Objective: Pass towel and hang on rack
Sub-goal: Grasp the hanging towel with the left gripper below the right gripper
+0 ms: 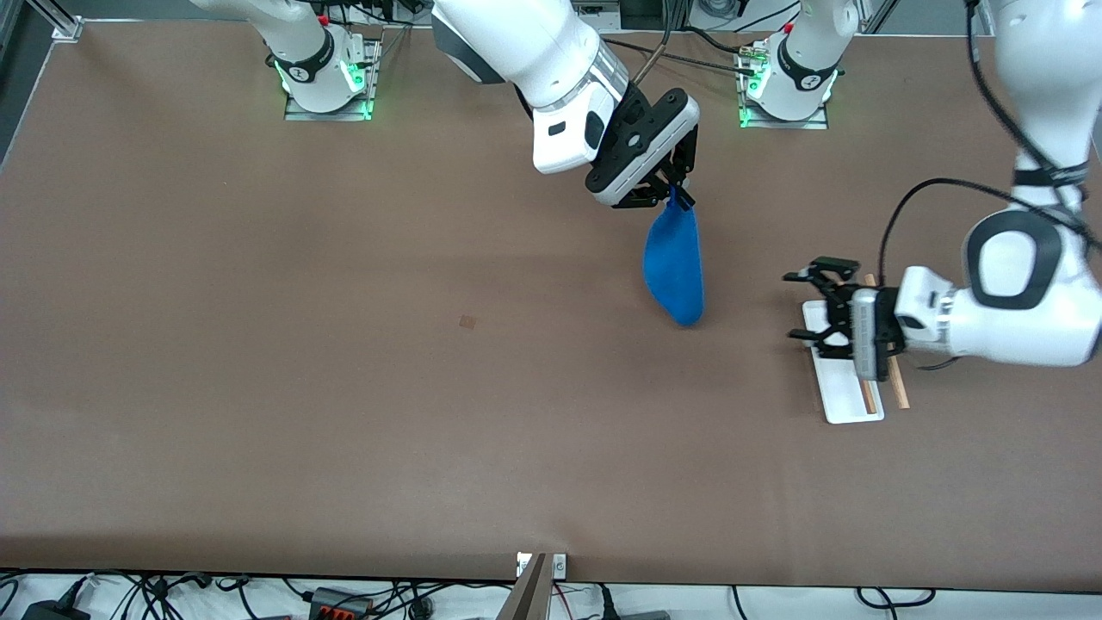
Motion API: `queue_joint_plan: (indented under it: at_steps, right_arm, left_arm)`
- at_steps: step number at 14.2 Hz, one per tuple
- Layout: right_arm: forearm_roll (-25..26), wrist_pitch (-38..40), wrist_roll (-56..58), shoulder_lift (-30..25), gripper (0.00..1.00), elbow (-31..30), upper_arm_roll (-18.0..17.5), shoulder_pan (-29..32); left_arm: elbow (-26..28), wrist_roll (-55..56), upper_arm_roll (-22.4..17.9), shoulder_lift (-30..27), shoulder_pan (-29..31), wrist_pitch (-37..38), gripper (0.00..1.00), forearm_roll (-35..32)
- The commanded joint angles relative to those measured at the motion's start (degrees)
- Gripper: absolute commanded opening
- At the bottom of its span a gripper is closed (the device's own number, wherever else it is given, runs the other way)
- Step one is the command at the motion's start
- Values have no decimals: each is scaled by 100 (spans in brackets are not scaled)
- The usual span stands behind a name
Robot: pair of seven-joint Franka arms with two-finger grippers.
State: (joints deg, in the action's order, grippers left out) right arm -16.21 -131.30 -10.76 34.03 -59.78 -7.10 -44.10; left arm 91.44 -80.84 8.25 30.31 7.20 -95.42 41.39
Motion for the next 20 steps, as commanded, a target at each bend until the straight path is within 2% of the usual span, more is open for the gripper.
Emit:
queue_joint_plan:
  at_steps: [1, 6, 13, 20]
  right_arm:
    - [-58, -62, -84, -2, 0, 36, -2, -37]
    - [-49, -80, -84, 7, 0, 28, -2, -37]
    - [-49, -79, -84, 7, 0, 19, -2, -46]
    - [-49, -88, -93, 7, 0, 19, -2, -37]
  left_arm:
    - [5, -589, 10, 194, -375, -441, 100, 343]
    - [611, -1520, 168, 239, -614, -1293, 100, 949]
    - [559, -2671, 177, 441, -1001, -2357, 100, 1205]
    - [594, -2753, 282, 494, -1168, -2464, 100, 1433]
